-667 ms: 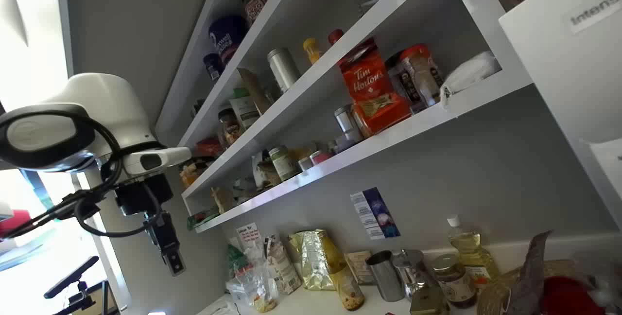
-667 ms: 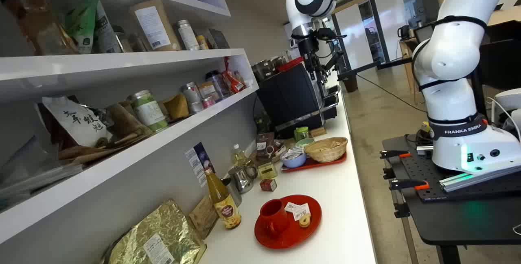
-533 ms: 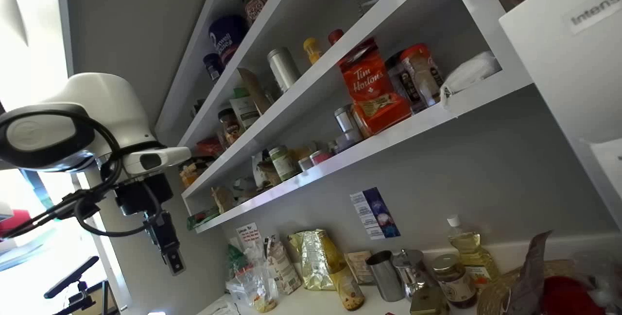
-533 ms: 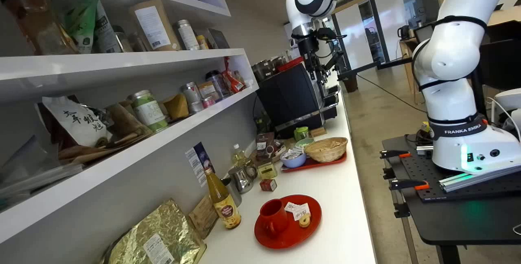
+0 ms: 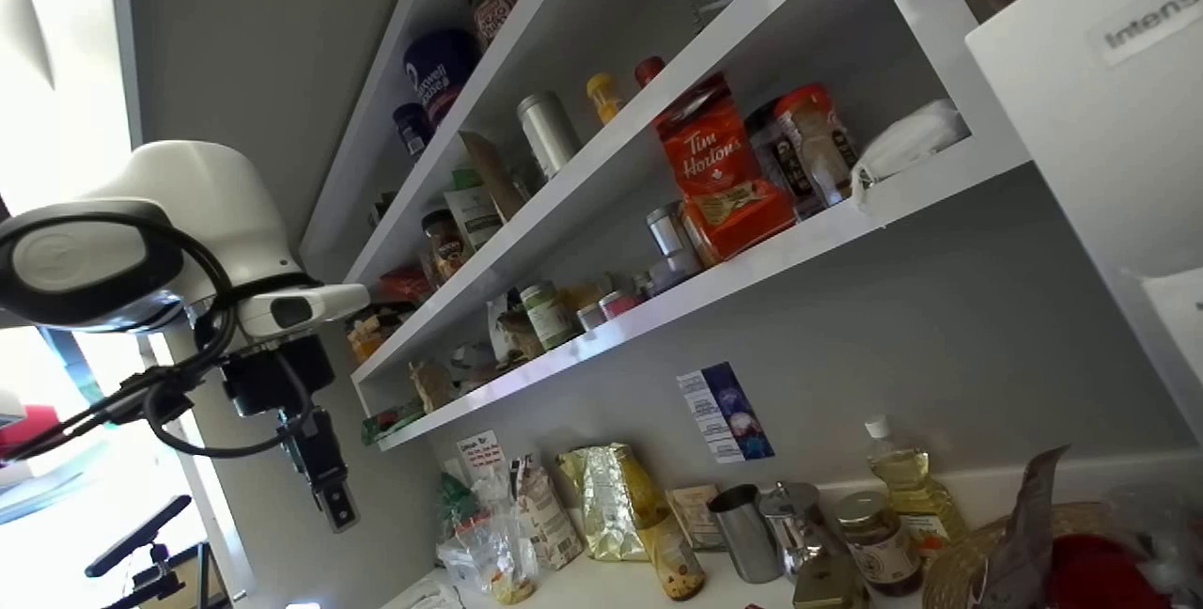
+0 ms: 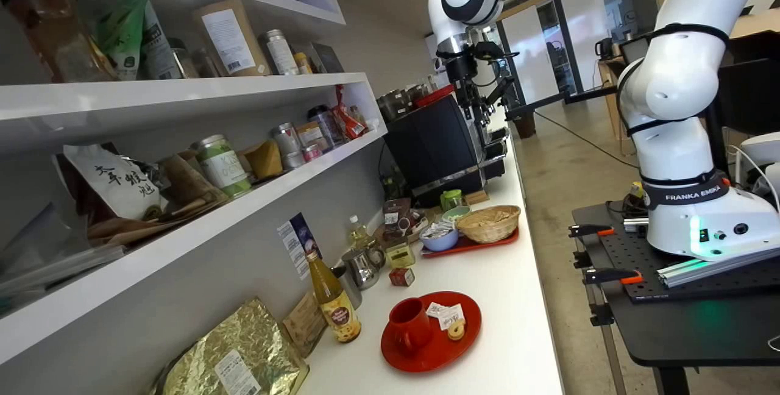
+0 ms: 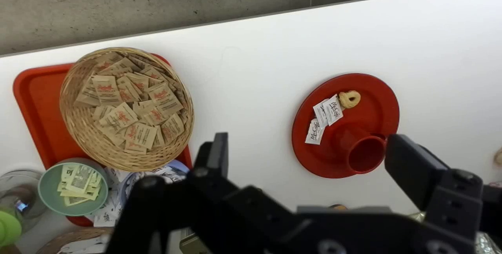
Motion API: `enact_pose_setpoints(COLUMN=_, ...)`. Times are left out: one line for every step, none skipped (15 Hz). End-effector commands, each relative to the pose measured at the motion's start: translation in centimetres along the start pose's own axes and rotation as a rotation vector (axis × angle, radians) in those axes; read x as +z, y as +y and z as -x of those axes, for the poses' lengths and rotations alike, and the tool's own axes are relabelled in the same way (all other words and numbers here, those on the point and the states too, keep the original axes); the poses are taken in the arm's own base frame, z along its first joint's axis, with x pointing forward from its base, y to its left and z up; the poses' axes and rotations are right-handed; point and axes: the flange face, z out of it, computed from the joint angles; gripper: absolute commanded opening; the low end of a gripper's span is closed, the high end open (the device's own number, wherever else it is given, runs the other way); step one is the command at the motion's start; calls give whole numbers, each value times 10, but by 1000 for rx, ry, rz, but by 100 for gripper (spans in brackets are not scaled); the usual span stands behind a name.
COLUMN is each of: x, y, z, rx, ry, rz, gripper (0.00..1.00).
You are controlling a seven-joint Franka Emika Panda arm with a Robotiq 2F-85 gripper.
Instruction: Move the orange packet from the bottom shelf to the counter top
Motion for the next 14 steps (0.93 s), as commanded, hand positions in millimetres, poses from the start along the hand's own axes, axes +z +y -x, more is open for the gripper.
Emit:
enact_pose_setpoints(x=-1, y=0, z=0, rx=0, ry=-1, rz=0, gripper=100)
enact_pose_setpoints(x=0, y=2, z=-2, rx=8, ry=9, rz=6, gripper=100)
enact_pose_setpoints(x=1, y=6, z=-7, rx=13, ry=20, rz=29, gripper=100)
enact_pose_setpoints(x=1, y=12, z=-12, rx=21, ry=44, rz=56, gripper=100)
enact_pose_setpoints(x=1, y=18, z=-18, rx=25, ry=68, rz=76, gripper=100)
enact_pose_setpoints(x=2, y=28, z=-29, rx=30, ry=115, rz=113, gripper=100)
enact_pose_setpoints(x=2, y=35, z=-38, rx=33, ry=165, rz=147, gripper=100)
enact_pose_setpoints(x=2, y=43, z=-51, rx=34, ry=229, rz=183, gripper=100)
enact_pose_setpoints(x=2, y=49, z=-63, rx=33, ry=290, rz=215, gripper=100)
enact_pose_setpoints(x=2, y=54, z=-74, rx=30, ry=351, rz=242, gripper=100)
enact_pose_setpoints(x=3, y=58, z=-85, rx=31, ry=409, rz=268, gripper=100)
enact_pose_setpoints(x=4, y=61, z=-97, rx=25, ry=470, rz=292, gripper=100)
enact_pose_setpoints(x=5, y=63, z=-109, rx=19, ry=531, rz=311, gripper=100)
enact_pose_setpoints(x=8, y=65, z=-121, rx=15, ry=589, rz=321, gripper=100)
